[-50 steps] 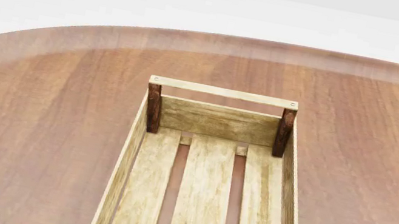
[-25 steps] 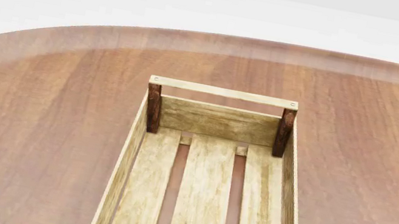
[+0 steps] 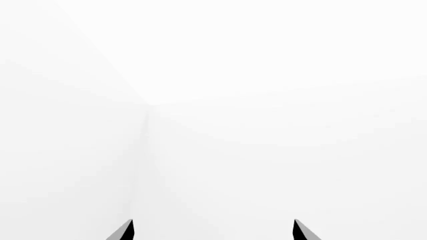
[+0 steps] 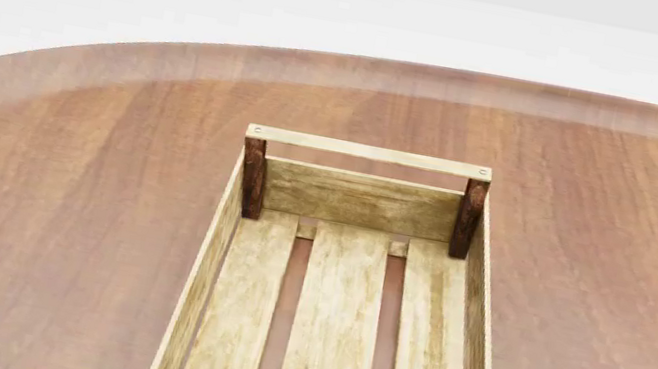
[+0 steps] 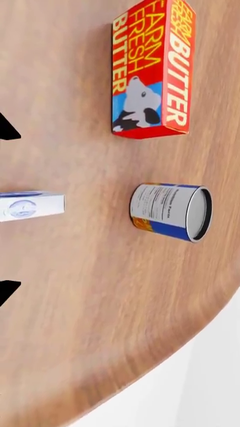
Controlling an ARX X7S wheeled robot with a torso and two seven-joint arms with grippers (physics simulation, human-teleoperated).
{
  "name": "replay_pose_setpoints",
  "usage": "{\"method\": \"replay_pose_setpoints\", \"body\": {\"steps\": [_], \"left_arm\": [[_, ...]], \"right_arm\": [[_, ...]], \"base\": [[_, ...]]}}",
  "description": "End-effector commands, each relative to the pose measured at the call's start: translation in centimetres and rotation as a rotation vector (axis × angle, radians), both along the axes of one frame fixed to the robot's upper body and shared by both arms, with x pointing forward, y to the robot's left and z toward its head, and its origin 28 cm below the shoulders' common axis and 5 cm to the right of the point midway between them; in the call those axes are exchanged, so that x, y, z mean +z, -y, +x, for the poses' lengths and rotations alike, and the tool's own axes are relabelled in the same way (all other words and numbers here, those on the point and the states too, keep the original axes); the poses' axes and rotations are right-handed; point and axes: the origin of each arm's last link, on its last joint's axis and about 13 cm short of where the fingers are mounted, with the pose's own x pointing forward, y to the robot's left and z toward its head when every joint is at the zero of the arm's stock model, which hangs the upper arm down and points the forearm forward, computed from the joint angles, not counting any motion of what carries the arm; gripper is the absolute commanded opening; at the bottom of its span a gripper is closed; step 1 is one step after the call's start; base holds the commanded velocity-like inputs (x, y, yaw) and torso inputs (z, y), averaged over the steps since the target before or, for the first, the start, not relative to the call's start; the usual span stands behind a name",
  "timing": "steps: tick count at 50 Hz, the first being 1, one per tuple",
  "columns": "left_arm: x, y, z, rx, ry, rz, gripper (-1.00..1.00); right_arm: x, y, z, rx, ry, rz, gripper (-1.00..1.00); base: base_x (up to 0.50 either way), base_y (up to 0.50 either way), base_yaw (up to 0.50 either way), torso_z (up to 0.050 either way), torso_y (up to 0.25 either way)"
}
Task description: Pick up the cream cheese and put it in the tray.
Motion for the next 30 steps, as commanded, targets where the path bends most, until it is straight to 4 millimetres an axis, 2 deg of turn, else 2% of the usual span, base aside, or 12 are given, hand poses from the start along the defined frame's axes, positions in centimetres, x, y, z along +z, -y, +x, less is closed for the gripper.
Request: {"method": "replay_pose_setpoints", "body": {"steps": [1,30], "left_arm": [[0.03,0.02,0.00,0.002,0.000,0.000,1.00],[0.03,-0.01,-0.02,0.006,0.002,-0.002,1.00]], "right_arm": [[-0.56,0.33,0.34,-0.004,-0.014,0.021,1.00],[-1.51,1.15,0.62,-0.023,-0.043,0.056,1.00]], "base": [[0.00,0.00,0.00,0.000,0.000],[0.00,0.00,0.00,0.000,0.000]]}}
